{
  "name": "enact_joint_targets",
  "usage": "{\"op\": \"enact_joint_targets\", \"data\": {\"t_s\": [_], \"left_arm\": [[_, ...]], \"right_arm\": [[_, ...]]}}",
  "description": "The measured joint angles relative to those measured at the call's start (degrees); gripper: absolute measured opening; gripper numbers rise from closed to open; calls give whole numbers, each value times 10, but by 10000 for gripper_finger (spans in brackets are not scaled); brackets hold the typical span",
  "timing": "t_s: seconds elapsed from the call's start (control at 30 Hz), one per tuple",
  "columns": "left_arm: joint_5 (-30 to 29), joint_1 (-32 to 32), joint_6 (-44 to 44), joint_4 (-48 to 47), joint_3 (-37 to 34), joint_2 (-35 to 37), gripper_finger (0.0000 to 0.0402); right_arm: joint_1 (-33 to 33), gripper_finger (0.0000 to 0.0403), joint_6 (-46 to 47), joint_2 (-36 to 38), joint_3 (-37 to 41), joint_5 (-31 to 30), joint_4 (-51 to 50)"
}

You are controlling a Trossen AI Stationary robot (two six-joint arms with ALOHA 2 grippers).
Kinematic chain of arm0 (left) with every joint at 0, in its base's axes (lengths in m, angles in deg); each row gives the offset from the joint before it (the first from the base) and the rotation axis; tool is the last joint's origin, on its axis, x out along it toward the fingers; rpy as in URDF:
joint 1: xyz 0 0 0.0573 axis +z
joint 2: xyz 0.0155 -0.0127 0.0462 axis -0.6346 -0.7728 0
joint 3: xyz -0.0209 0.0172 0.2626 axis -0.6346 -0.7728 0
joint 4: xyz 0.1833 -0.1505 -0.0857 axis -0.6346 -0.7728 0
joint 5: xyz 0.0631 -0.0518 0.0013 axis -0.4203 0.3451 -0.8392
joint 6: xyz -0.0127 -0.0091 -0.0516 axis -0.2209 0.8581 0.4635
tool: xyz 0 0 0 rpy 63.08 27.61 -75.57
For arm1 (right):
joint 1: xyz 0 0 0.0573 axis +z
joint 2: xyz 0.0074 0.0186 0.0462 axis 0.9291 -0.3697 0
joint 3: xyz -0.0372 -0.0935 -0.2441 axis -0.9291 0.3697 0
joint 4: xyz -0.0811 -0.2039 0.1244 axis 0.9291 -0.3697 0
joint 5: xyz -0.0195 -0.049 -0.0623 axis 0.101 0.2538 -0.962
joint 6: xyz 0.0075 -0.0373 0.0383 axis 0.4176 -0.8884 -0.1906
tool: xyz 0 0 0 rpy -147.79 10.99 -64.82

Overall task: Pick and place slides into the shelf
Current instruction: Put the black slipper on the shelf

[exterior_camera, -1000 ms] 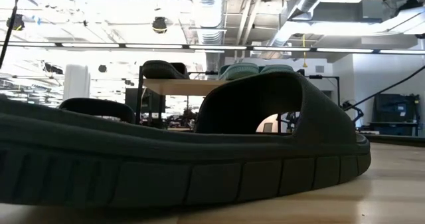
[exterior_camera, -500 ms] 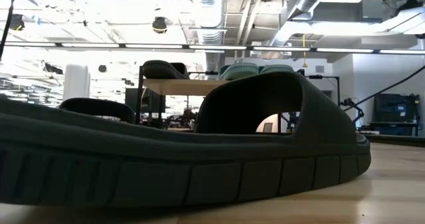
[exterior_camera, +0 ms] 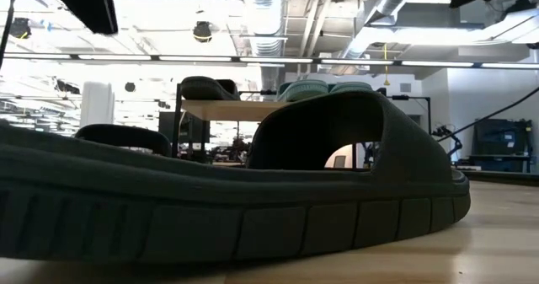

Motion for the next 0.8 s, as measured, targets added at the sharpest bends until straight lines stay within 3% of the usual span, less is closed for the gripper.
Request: {"op": "enact_joint_targets", "data": {"t_s": [0.27,0.4,0.5,0.8], "left_arm": [[-51,1,25,1,-6,-11,121],[-24,4,34,0,-32,-10,121],[-1,4,88,-1,-50,-10,121],[-22,-24,105,0,-44,-10,121]], "right_arm": [[11,161,-1,1,24,17,46],[25,161,-3,1,24,18,55],[37,161,-1,1,24,18,54],[76,161,15,1,24,18,66]]}}
